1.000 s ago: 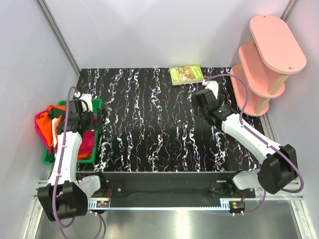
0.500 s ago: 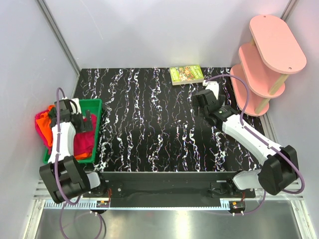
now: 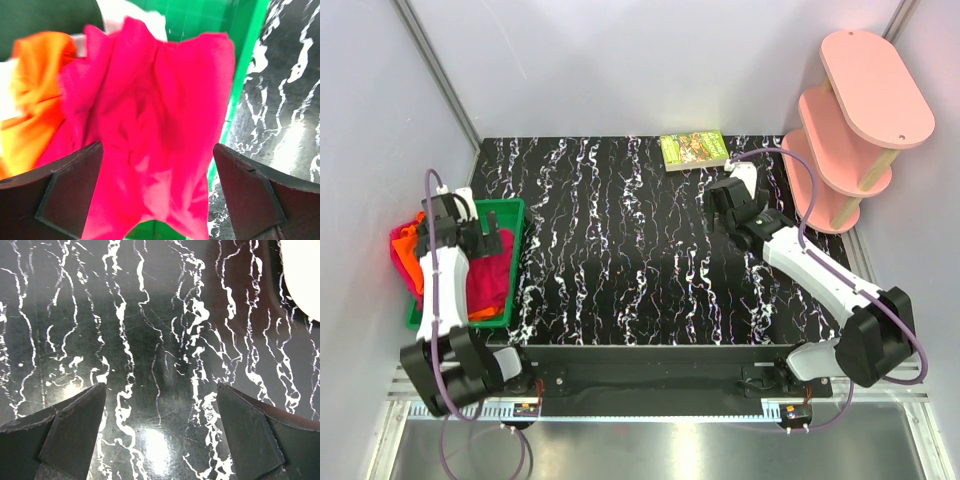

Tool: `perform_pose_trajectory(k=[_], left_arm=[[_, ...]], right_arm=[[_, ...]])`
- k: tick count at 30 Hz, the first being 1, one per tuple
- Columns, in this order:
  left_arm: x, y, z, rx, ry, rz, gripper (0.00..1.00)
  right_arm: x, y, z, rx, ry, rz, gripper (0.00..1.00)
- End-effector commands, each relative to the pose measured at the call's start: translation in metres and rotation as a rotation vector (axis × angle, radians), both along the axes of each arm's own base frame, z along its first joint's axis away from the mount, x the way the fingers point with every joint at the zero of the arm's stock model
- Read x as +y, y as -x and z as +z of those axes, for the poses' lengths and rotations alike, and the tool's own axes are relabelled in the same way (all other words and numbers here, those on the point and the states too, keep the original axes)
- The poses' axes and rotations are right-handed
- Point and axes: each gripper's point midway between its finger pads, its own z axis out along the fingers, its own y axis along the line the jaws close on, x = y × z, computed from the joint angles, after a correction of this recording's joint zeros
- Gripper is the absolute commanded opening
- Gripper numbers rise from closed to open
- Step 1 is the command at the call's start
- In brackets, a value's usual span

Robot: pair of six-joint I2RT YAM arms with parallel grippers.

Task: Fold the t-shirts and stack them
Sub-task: Grab crumpled tshirt from bin with the left arm

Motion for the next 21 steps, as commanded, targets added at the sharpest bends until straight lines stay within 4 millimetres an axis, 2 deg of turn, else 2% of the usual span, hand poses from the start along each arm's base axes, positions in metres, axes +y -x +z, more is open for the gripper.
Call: perform_pose_trajectory(k=[1, 3, 5, 10, 15, 21], left_arm=[[-0.002, -0.002, 0.049, -0.173, -0.062, -0.021, 0.99], [-0.002, 0.004, 0.055, -0.182, -0.075, -0.010, 0.99], [-0.002, 0.007, 0.053, -0.172, -0.071, -0.005, 0.99], [0.008, 0.019, 0.024, -0.083, -0.063, 0.038, 0.99], [0.028, 0.030, -0.001, -0.007, -0.035, 0.114, 0.97], [0.033, 0.034, -0.012, 0.015, -0.024, 0.136, 0.93]], right_arm=[[0.020, -0.008, 0.017, -0.032, -0.054, 0.025, 1.00], [0.026, -0.008, 0.014, -0.023, -0.050, 0.036, 1.00], [0.031, -0.009, 0.013, -0.022, -0.048, 0.043, 1.00], [0.035, -0.009, 0.011, -0.018, -0.046, 0.045, 1.00], [0.028, -0.006, 0.012, -0.027, -0.023, 0.041, 1.00], [0.023, -0.001, 0.012, -0.030, -0.012, 0.037, 1.00]])
